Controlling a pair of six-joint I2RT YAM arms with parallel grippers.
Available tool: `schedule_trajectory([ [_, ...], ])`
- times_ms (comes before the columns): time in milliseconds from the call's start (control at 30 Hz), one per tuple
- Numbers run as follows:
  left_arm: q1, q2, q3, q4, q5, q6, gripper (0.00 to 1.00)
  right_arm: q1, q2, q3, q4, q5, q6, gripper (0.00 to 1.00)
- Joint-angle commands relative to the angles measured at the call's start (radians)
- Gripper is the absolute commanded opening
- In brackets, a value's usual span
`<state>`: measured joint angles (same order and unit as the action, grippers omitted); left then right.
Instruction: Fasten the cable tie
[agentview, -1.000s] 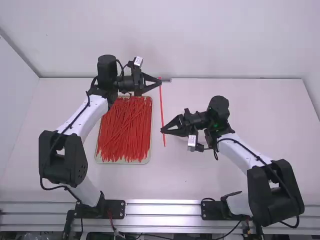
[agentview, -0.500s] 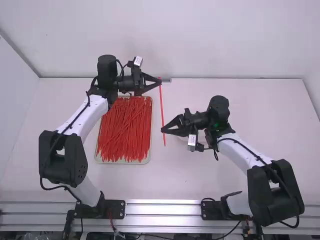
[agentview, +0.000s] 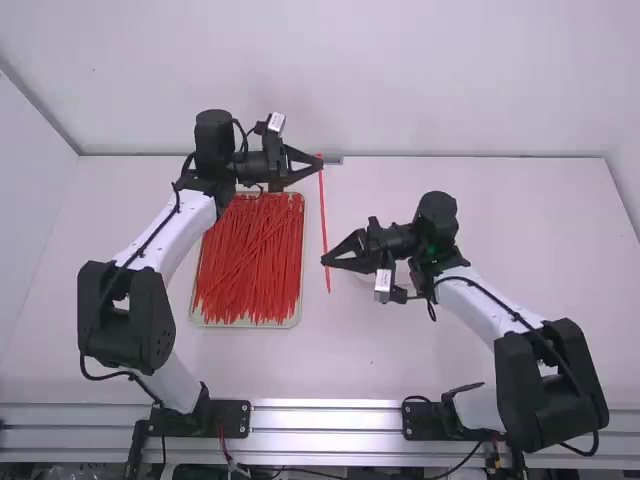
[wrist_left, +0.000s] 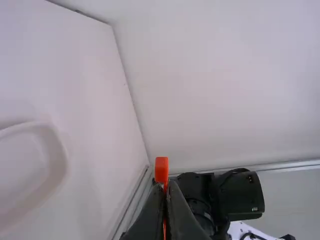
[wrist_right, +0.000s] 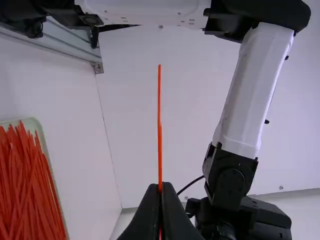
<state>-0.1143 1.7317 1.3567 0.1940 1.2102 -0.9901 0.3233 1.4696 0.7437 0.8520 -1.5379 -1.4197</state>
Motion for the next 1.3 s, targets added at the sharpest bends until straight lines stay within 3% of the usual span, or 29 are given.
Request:
schedule_trajectory([
  [0,0.003,0.005,0.024,0.004,0.001,0.019,0.02,-0.004,0.002,-0.005,-0.001,-0.018,0.032,0.0],
  [133,0.003,0.005,0.024,0.004,0.001,0.022,0.02,-0.005,0.002,-0.005,0.001,-0.007,0.115,0.0],
  [500,0.003,0.005,0.024,-0.002,0.004,0.049,0.02,-0.009,0.002,-0.005,-0.047,-0.01,0.12,0.0],
  [833,0.002,0.005,0.023,-0.003,0.004,0.067,0.02,-0.029,0.002,-0.005,-0.019,-0.007,0.395,0.0],
  [1067,0.002,0.005,0.023,-0.003,0.004,0.068,0.02,-0.031,0.002,-0.005,-0.023,-0.011,0.347,0.0],
  [1267,0.008,0.005,0.023,-0.002,0.004,0.088,0.02,-0.025,0.002,-0.005,-0.023,-0.017,0.446,0.0],
])
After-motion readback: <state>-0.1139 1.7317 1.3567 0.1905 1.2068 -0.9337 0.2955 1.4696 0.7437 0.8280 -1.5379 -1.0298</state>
